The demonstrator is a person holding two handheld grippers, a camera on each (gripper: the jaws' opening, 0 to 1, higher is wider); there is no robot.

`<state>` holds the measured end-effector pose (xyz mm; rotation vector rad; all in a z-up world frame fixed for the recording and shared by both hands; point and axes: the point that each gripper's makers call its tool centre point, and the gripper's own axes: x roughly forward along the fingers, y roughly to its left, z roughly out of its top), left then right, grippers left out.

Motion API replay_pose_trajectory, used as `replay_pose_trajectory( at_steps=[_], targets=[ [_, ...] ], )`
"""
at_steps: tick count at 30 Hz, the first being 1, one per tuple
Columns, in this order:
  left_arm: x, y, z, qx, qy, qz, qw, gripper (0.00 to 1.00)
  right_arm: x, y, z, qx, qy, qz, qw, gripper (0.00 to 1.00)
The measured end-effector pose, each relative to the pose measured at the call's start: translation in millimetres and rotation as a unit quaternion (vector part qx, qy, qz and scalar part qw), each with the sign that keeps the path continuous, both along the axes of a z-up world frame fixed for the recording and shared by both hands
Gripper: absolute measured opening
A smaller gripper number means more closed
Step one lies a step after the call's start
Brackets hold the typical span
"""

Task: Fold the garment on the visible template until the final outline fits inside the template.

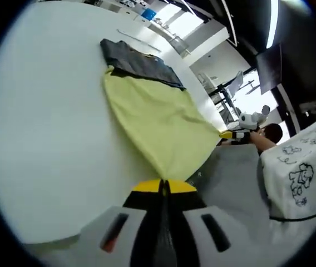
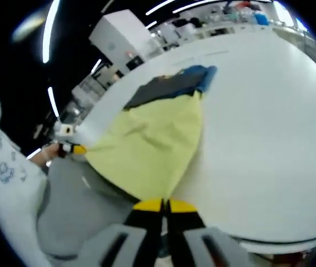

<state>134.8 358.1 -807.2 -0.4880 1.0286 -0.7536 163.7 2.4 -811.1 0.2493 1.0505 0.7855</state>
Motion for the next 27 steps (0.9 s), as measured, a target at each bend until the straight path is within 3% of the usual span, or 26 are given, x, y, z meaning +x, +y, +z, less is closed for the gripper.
replay_pose_trajectory(
  at_steps=[10,16,21,27],
  targets=[
    [-5.6,-5.0,-0.3,0.005,0.008,-0.012,0.9999,0.0,-1.6,3.0,2.4,0.002,0.01,0.0,0.9999,0.0],
    [6.1,-5.1,12.4,0.01,-0.012,-0.016,0.9997,0.0,8.1,2.5,11.6,0.002,-0.002,0.004,1.0,0.0],
    [20.6,-8.4,27.2,0.011,-0.031,-0.018,0.9993,0.0,22.5,-1.7,22.0,0.002,-0.02,0.009,0.9998,0.0],
    [51.9,-10.6,50.2,0.008,-0.072,-0.02,0.9972,0.0,59.1,-1.5,48.2,0.008,-0.068,0.008,0.9976,0.0]
  ],
)
